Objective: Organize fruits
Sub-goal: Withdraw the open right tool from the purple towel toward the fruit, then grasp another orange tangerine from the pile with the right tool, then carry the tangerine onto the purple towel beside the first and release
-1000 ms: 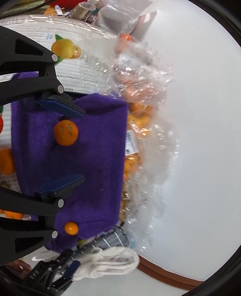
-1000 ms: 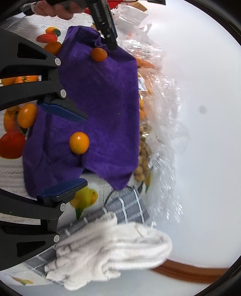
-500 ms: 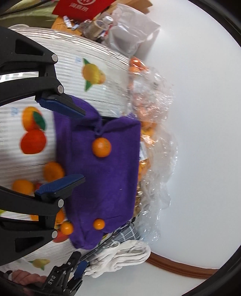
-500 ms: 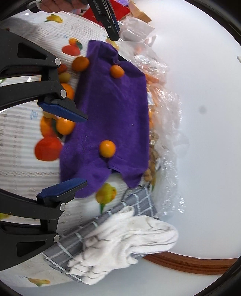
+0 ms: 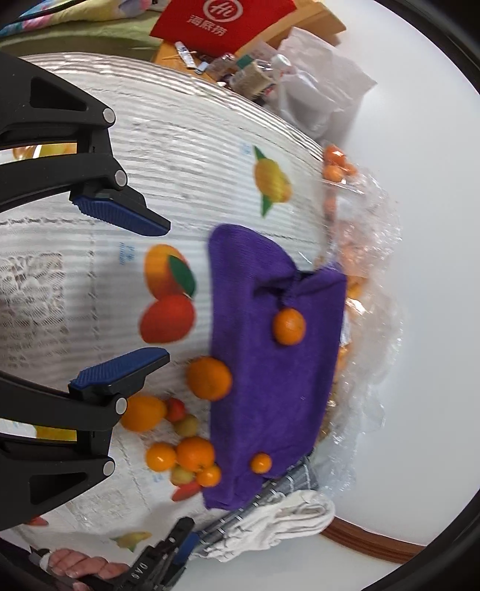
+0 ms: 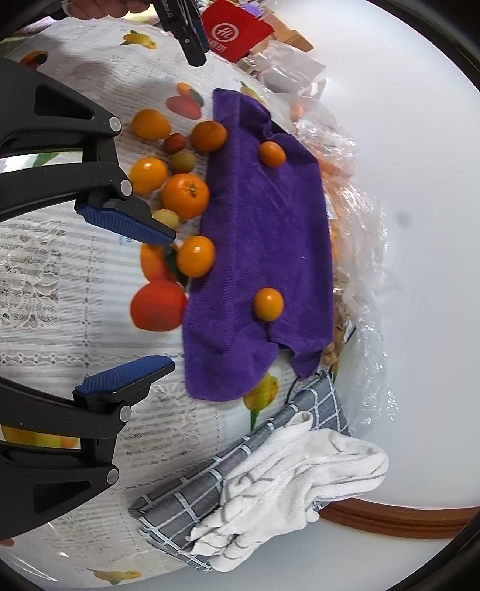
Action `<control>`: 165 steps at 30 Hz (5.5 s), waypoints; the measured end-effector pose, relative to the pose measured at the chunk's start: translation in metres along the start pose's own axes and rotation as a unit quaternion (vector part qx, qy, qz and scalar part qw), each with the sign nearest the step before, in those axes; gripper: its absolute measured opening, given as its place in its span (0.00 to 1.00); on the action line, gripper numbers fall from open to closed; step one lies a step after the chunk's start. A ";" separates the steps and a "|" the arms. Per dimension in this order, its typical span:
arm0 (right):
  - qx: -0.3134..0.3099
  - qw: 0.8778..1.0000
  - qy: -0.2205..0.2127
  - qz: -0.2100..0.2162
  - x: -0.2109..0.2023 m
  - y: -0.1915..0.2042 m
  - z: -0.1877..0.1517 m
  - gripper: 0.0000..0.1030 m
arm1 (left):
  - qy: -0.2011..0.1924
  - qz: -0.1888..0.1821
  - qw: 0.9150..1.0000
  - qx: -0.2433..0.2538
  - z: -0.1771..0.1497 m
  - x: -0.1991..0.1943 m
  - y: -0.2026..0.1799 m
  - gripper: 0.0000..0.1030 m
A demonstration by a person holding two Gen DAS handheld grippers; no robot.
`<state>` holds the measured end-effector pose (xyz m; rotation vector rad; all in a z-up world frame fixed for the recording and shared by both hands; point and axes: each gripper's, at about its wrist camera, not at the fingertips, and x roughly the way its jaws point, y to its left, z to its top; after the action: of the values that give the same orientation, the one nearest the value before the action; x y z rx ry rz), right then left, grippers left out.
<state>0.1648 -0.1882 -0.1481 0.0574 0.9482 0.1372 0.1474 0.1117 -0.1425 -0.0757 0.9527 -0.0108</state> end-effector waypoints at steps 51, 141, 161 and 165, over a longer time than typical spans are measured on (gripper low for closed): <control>-0.018 0.999 0.020 0.017 0.058 0.000 -0.004 0.30 | 0.003 -0.094 0.995 0.016 0.028 0.079 -0.061 0.51; 0.039 0.996 -0.081 0.019 0.008 -0.024 0.051 0.30 | -0.103 -0.101 0.985 -0.091 0.055 0.025 0.006 0.36; 0.006 0.999 -0.021 0.031 0.092 -0.001 0.068 0.30 | -0.060 -0.072 0.992 -0.083 0.073 0.082 -0.013 0.36; -0.004 1.000 -0.014 0.023 0.101 0.004 0.065 0.30 | -0.056 -0.066 0.994 -0.066 0.070 0.085 -0.019 0.36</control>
<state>0.2754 -0.1687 -0.1909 0.0728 0.9186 0.1819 0.2542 0.0932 -0.1699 -0.2589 0.8336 -0.0638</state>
